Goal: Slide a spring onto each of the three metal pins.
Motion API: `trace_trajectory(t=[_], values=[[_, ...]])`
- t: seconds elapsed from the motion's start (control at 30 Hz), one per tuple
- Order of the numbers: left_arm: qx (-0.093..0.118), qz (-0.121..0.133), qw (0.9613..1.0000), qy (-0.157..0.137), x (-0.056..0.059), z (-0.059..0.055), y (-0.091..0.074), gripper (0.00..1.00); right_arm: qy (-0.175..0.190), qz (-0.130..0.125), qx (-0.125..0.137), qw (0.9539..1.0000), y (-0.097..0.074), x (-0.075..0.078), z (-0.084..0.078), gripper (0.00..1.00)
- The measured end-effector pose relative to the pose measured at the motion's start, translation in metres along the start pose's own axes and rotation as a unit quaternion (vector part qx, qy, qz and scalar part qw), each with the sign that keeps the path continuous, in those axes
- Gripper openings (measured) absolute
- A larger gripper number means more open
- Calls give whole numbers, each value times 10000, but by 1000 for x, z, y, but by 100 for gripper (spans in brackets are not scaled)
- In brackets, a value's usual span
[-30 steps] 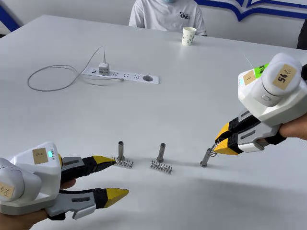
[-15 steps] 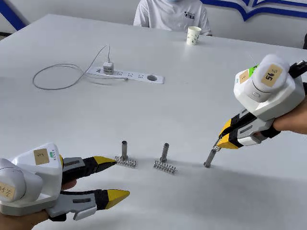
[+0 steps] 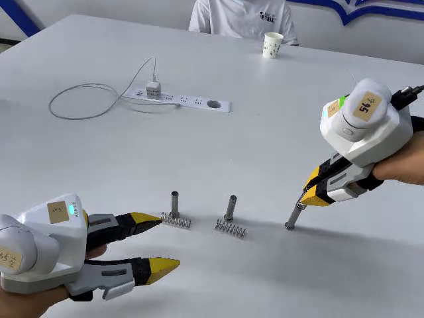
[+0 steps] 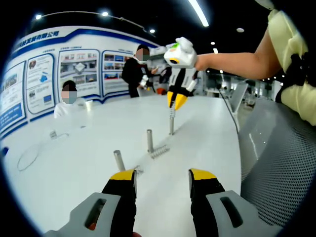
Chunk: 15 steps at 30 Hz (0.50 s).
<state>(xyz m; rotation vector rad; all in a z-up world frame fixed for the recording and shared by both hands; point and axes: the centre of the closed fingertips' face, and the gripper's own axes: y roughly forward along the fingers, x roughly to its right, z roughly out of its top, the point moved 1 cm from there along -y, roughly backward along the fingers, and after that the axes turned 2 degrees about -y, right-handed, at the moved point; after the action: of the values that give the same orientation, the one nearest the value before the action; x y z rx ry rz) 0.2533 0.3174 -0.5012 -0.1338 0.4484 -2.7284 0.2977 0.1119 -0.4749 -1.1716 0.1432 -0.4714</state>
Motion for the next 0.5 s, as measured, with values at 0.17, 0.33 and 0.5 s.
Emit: trace_trajectory(t=[0.17,0.33,0.5], values=[[9,9,10000,-16,0,0,1,43,15,47,-45,10000,6,0,-1,12],[5,8,10000,-37,-1,-1,1,43,-23,48,-147,9999,14,0,-4,12],[1,2,10000,-44,-2,-2,1,43,-19,84,-215,9997,23,-2,-7,12]])
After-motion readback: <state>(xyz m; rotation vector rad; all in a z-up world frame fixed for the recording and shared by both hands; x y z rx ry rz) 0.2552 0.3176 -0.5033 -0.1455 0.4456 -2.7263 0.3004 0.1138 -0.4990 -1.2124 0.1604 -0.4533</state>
